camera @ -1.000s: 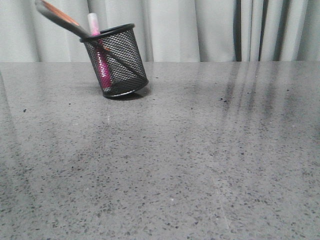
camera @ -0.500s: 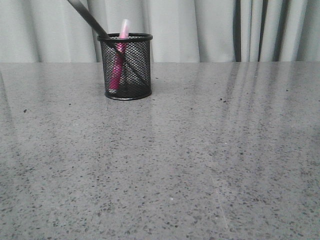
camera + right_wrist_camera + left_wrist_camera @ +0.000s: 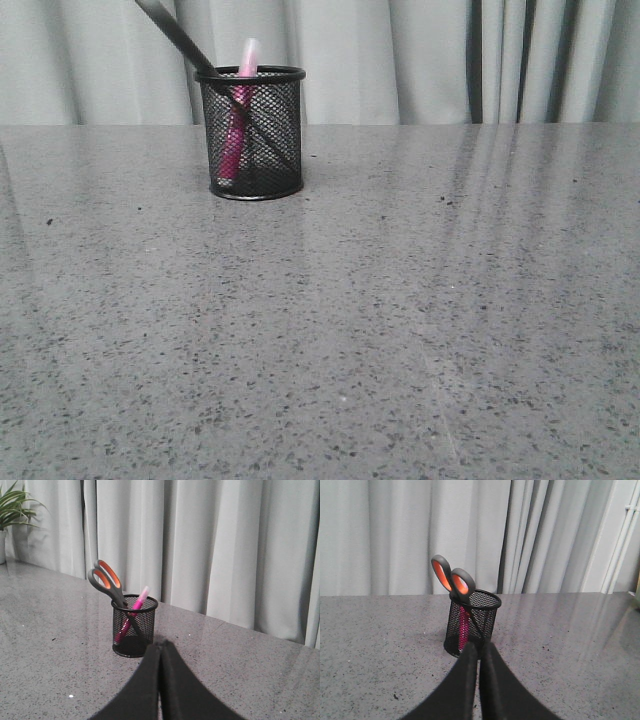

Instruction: Put pen and scissors into bin

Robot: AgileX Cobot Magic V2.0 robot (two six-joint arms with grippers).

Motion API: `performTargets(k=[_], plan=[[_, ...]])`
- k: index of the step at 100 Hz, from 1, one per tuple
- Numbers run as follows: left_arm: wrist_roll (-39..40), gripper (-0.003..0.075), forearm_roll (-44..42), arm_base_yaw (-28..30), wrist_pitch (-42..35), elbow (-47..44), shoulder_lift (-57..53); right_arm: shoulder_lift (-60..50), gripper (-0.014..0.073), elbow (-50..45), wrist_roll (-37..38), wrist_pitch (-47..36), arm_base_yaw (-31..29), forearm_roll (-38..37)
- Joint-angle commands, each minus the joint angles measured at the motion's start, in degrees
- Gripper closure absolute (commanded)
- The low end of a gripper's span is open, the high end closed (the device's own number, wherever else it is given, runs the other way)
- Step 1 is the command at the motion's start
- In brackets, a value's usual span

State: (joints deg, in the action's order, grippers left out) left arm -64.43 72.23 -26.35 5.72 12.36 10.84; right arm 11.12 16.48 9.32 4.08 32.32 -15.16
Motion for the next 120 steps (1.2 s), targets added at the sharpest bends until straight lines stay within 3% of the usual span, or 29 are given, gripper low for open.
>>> performTargets(k=[1, 40, 47, 61, 66, 71, 78, 85, 100, 109, 120], plan=[[0.42, 0.0739, 1.26, -0.39, -1.44, 1.52, 0.4, 0.39, 0.0664, 1.33, -0.44, -4.08, -0.13, -0.81], [0.05, 0.0739, 0.74, -0.39, -2.23, 1.37, 0.4, 0.39, 0.0664, 1.33, -0.44, -4.08, -0.13, -0.81], [-0.12, 0.0739, -0.6, -0.39, -5.72, 0.89, 0.4, 0.39, 0.0664, 1.33, -0.44, -4.08, -0.13, -0.81], [-0.58, 0.0739, -1.89, -0.29, -19.98, -1.34, 0.4, 0.39, 0.0664, 1.33, -0.44, -4.08, -0.13, -0.81], [-0.58, 0.0739, -5.14, -0.29, -24.02, -2.9, 0.4, 0.39, 0.0664, 1.33, -0.44, -4.08, -0.13, -0.81], [0.4, 0.0739, -14.4, -0.29, -24.46, -4.62, 0.4, 0.39, 0.0664, 1.33, -0.44, -4.08, -0.13, -0.81], [6.79, 0.0739, -31.98, -0.29, -22.53, -7.04, 0.19, 0.39, 0.0664, 1.33, -0.44, -4.08, -0.13, -0.81], [17.76, 0.0739, -43.57, 0.02, -21.7, -9.39, -0.41, 0.39, 0.0664, 1.33, -0.44, -4.08, -0.13, -0.81], [34.26, 0.0739, -50.53, 3.81, -21.52, -15.14, -3.9, 0.39, 0.0664, 1.33, -0.44, -4.08, -0.13, -0.81], [38.3, 0.0739, -56.04, 7.43, -14.56, -14.98, -6.75, 0.39, 0.0664, 1.33, -0.44, -4.08, -0.13, -0.81], [51.66, 0.0739, -66.39, 14.24, -5.36, -14.98, -10.14, 0.39, 0.0664, 1.33, -0.44, -4.08, -0.13, -0.81]])
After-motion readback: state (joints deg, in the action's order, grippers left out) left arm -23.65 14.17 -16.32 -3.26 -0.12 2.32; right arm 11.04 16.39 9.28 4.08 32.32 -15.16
